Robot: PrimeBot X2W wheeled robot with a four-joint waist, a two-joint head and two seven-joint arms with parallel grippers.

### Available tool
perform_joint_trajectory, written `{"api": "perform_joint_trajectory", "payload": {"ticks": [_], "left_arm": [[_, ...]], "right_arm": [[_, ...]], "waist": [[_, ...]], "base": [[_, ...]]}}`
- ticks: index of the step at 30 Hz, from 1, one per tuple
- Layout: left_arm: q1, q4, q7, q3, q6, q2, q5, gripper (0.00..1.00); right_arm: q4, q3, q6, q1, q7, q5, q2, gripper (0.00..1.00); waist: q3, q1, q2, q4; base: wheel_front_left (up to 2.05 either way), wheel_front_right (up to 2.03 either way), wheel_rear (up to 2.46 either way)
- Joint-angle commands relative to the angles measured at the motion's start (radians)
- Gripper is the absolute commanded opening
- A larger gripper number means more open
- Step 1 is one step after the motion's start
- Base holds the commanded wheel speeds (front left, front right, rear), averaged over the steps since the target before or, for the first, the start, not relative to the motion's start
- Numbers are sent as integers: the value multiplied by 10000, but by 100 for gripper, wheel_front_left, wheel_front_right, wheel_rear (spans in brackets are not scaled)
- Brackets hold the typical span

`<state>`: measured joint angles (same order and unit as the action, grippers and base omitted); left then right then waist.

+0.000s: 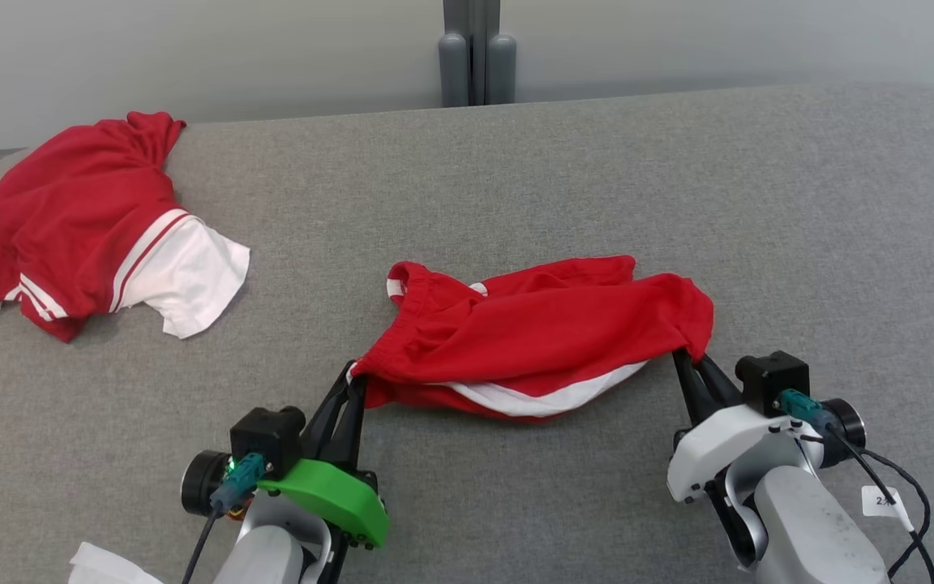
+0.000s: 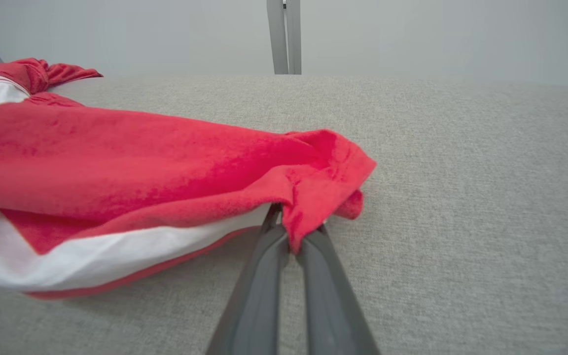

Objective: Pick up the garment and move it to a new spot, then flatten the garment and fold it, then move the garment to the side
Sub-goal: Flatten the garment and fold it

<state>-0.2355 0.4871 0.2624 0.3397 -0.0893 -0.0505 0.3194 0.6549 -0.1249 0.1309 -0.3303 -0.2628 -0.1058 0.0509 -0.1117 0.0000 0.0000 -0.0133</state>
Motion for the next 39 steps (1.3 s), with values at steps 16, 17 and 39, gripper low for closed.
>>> {"api": "perform_joint_trajectory", "payload": {"ticks": [16,17,39], "left_arm": [[-42,-3988,35,-1132,12,-17,916,0],[-21,-4311,35,-1199,6,-15,961,0],[-4322,-5168,-2586,-1117,-261,-591,1923,0]], "right_arm": [[-4988,-215,-2,1193,343,-1175,1524,0],[-5472,-178,-2,1298,434,-1204,1602,0],[-10044,779,-1,-11,3456,-1524,2299,0]], "waist": [[823,0,0,524],[887,0,0,555],[-627,0,0,947]], "base": [[0,0,0],[0,0,0],[0,0,0]]}}
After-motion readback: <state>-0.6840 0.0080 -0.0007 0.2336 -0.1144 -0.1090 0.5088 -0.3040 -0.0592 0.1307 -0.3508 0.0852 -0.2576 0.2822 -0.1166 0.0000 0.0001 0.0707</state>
